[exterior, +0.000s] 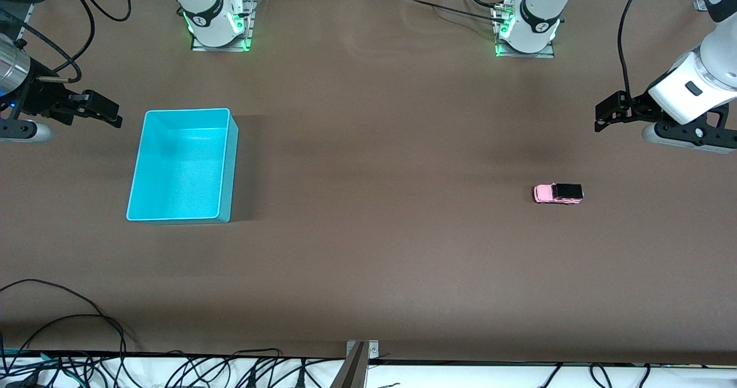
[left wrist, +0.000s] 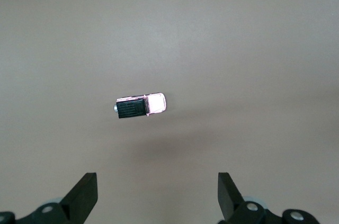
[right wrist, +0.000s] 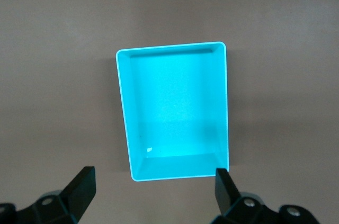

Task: Wind and store pink jeep toy

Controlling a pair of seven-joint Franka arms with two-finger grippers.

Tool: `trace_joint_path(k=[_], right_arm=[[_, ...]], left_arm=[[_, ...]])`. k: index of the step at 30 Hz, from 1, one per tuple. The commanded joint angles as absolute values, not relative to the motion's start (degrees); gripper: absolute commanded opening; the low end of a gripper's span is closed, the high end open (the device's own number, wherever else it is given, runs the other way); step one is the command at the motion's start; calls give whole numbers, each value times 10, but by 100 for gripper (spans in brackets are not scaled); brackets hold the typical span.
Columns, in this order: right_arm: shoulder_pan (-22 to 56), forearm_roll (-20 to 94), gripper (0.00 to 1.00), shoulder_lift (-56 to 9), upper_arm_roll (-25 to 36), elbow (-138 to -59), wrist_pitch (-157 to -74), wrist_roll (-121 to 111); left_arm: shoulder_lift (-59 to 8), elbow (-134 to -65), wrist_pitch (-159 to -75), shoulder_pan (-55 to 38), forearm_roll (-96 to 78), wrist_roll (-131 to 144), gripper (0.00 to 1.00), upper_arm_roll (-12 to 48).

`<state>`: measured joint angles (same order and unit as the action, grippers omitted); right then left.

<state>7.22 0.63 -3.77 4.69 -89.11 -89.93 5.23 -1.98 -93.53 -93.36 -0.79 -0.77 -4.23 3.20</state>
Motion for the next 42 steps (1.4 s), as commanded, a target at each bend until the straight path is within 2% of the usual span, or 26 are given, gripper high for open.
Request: trace_joint_path(k=[1, 42], right_arm=[[70, 0, 100, -35, 47, -882, -888, 41], [70, 0, 100, -35, 47, -882, -888, 42]], left_arm=[[-19, -922, -919, -8, 0, -49, 100, 32], [4, -918, -898, -6, -2, -57, 100, 33]])
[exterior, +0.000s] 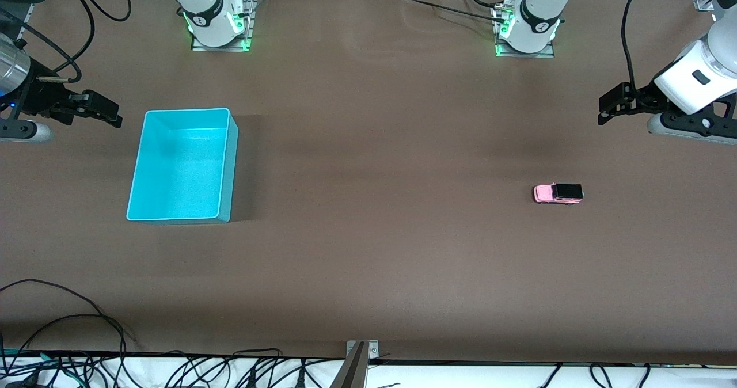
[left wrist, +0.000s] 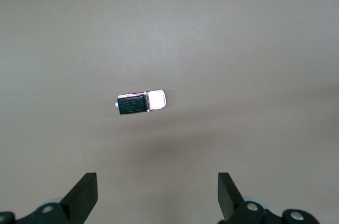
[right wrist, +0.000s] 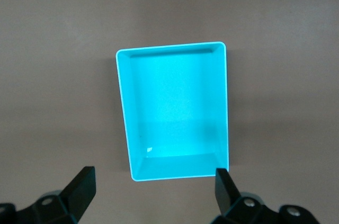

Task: Wind and store pink jeep toy

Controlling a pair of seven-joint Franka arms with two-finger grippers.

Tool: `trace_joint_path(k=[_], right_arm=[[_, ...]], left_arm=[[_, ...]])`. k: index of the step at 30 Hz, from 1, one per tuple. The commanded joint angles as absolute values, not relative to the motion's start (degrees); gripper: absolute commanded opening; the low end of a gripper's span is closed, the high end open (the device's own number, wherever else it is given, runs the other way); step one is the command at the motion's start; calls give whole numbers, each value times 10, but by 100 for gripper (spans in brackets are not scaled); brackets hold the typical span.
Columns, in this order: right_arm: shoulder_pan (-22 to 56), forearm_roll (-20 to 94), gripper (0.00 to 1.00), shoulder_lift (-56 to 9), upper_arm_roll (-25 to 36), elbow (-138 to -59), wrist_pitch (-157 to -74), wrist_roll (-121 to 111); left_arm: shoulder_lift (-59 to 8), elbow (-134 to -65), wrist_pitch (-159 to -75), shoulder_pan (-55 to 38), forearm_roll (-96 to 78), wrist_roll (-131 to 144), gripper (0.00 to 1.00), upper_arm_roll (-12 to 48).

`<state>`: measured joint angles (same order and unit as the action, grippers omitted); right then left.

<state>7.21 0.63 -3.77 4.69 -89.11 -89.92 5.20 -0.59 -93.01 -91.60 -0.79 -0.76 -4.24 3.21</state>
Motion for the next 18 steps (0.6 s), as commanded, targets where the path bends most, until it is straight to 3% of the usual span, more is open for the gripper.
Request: trace_joint_path(k=[1, 18], right_arm=[[70, 0, 100, -35, 47, -882, -888, 41], [70, 0, 100, -35, 47, -882, -888, 41]], left_arm=[[4, -917, -898, -6, -1, -57, 100, 33], [5, -917, -899, -5, 4, -59, 100, 32]])
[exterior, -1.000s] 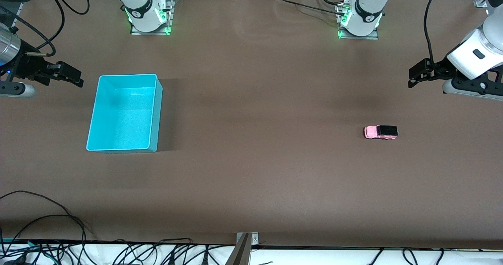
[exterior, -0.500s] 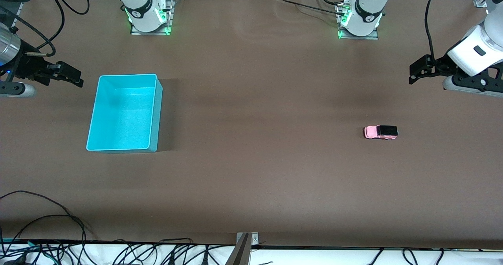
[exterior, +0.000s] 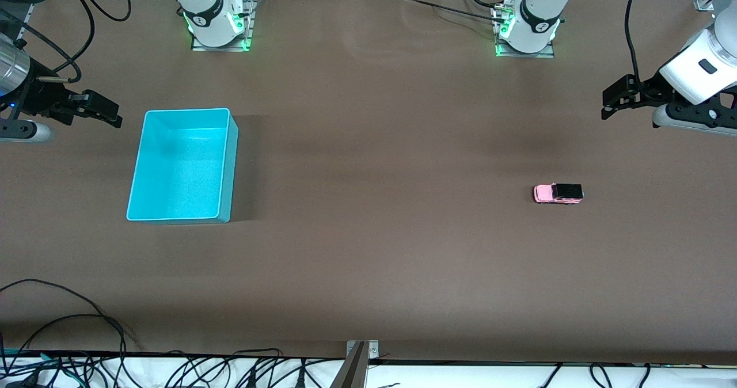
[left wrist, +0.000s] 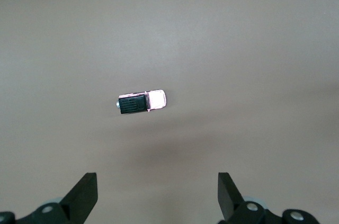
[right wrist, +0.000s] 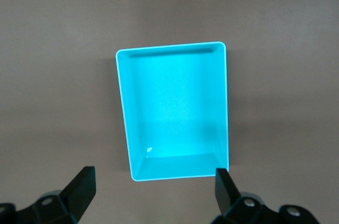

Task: Wind and store pink jeep toy

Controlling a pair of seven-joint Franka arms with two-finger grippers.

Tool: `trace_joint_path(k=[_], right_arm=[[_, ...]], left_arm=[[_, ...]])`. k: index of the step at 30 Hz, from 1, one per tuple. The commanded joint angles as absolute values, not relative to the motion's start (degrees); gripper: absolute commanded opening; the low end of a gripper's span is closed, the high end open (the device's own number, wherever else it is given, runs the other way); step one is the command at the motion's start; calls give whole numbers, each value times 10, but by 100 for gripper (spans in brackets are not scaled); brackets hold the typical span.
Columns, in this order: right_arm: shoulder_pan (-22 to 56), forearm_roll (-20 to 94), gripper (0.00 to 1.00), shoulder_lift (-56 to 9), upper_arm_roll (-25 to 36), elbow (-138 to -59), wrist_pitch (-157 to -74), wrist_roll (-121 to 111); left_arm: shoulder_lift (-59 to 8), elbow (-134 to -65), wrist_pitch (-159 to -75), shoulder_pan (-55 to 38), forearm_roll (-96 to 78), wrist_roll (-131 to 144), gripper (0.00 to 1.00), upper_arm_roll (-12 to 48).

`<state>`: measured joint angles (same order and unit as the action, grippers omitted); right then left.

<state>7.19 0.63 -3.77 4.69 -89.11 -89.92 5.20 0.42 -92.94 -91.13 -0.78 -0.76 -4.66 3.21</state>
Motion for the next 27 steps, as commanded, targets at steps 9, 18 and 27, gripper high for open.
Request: trace_joint_path(k=[9, 18, 27], right_arm=[[69, 1, 100, -35, 47, -883, -888, 41], [69, 1, 100, -35, 47, -883, -887, 42], [69, 1, 100, -35, 47, -883, -887, 41]], left_arm=[[-6, -929, -900, -5, 4, -96, 100, 27], [-36, -932, -905, -4, 4, -290, 100, 7], [-77, -949, -945, -4, 4, -483, 100, -11]])
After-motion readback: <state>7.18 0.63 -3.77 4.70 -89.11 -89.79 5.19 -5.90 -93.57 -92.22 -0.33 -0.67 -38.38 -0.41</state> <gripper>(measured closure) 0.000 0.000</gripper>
